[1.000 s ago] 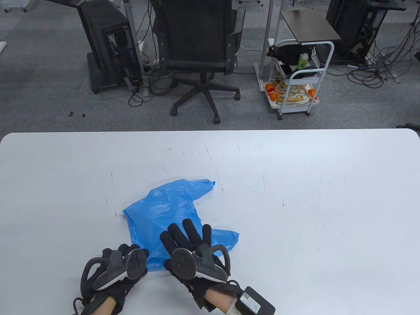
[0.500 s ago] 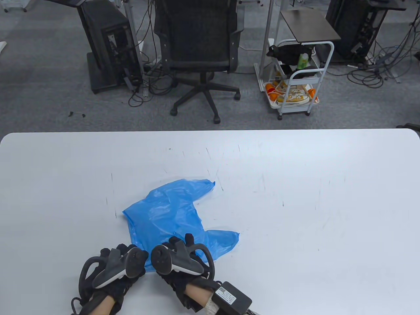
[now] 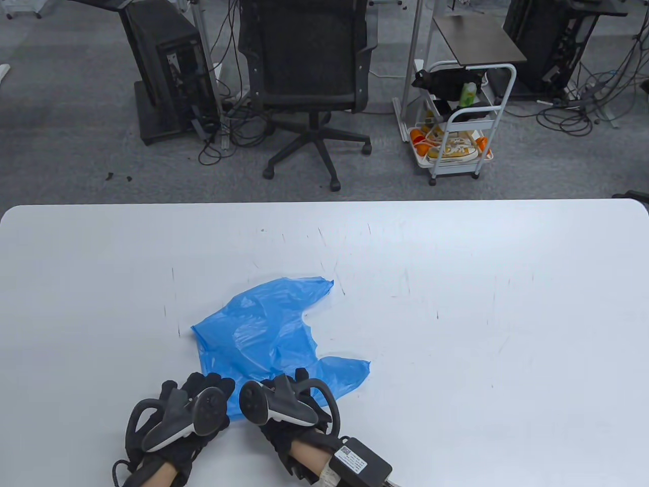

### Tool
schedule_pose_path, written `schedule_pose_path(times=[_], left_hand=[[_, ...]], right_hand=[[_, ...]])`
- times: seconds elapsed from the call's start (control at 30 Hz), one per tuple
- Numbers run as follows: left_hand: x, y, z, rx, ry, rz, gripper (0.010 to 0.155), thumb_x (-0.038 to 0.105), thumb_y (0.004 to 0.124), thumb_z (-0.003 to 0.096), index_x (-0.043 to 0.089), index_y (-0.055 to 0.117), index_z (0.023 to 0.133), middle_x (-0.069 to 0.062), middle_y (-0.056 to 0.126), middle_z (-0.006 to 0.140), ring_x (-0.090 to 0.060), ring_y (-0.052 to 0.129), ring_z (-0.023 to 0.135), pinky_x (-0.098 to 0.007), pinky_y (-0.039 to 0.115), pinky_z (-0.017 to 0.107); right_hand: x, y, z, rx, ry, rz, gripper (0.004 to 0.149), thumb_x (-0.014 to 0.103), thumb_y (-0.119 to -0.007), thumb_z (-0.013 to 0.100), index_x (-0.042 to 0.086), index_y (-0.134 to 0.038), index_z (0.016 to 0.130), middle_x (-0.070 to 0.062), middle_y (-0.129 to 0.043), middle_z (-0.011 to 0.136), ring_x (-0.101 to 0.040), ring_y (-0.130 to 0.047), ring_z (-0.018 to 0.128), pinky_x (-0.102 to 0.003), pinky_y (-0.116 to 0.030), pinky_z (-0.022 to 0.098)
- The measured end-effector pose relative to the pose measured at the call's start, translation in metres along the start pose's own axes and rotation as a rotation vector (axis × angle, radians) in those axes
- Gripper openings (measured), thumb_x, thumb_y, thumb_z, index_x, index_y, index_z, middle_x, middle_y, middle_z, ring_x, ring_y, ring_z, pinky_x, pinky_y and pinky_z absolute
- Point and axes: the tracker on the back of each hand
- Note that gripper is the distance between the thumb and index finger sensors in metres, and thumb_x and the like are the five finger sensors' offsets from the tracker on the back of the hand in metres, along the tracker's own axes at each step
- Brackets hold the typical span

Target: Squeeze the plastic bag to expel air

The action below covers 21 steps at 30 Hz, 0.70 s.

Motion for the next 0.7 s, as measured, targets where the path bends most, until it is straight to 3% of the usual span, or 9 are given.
schedule_pose_path(times=[0.1, 0.13, 0.4, 0.7], left_hand=[[0.004, 0.005, 0.004, -0.07, 0.022, -0.016, 0.058, 0.049, 0.075, 0.0456, 0.037, 0.069, 0.102, 0.008, 0.083, 0.108, -0.023, 0.082, 0.101, -0.058, 0.059, 0.076], [0.002, 0.007, 0.004, -0.101, 0.014, -0.001, 0.057, 0.049, 0.074, 0.0459, 0.038, 0.069, 0.102, 0.01, 0.078, 0.109, -0.022, 0.079, 0.102, -0.058, 0.059, 0.075], [-0.001, 0.006, 0.005, -0.097, -0.022, -0.007, 0.055, 0.051, 0.073, 0.0458, 0.039, 0.073, 0.099, 0.011, 0.079, 0.102, -0.02, 0.081, 0.097, -0.055, 0.063, 0.074], [-0.001, 0.006, 0.006, -0.1, -0.031, 0.006, 0.055, 0.052, 0.073, 0.0457, 0.038, 0.074, 0.098, 0.01, 0.079, 0.1, -0.021, 0.083, 0.094, -0.053, 0.065, 0.073]], right_hand=[[-0.003, -0.001, 0.0, 0.01, -0.005, 0.014, 0.053, 0.032, -0.076, 0.048, 0.028, -0.066, 0.1, -0.001, -0.06, 0.109, -0.033, -0.054, 0.098, -0.067, -0.04, 0.068], [-0.004, -0.002, 0.0, 0.016, -0.005, 0.017, 0.053, 0.032, -0.076, 0.048, 0.028, -0.065, 0.1, 0.0, -0.059, 0.11, -0.033, -0.053, 0.098, -0.066, -0.043, 0.068], [-0.019, -0.003, -0.004, 0.042, -0.029, 0.044, 0.057, 0.033, -0.075, 0.048, 0.028, -0.059, 0.103, 0.0, -0.053, 0.112, -0.03, -0.048, 0.1, -0.062, -0.055, 0.065], [-0.043, -0.002, -0.011, 0.038, -0.079, 0.059, 0.058, 0.033, -0.074, 0.049, 0.028, -0.058, 0.103, 0.0, -0.051, 0.113, -0.029, -0.046, 0.101, -0.058, -0.055, 0.066]])
Point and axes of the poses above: the tracker on the back of each hand, its own x axis roughly to the thumb side, its own z axis roughly from the wrist to the fingertips, y = z × x
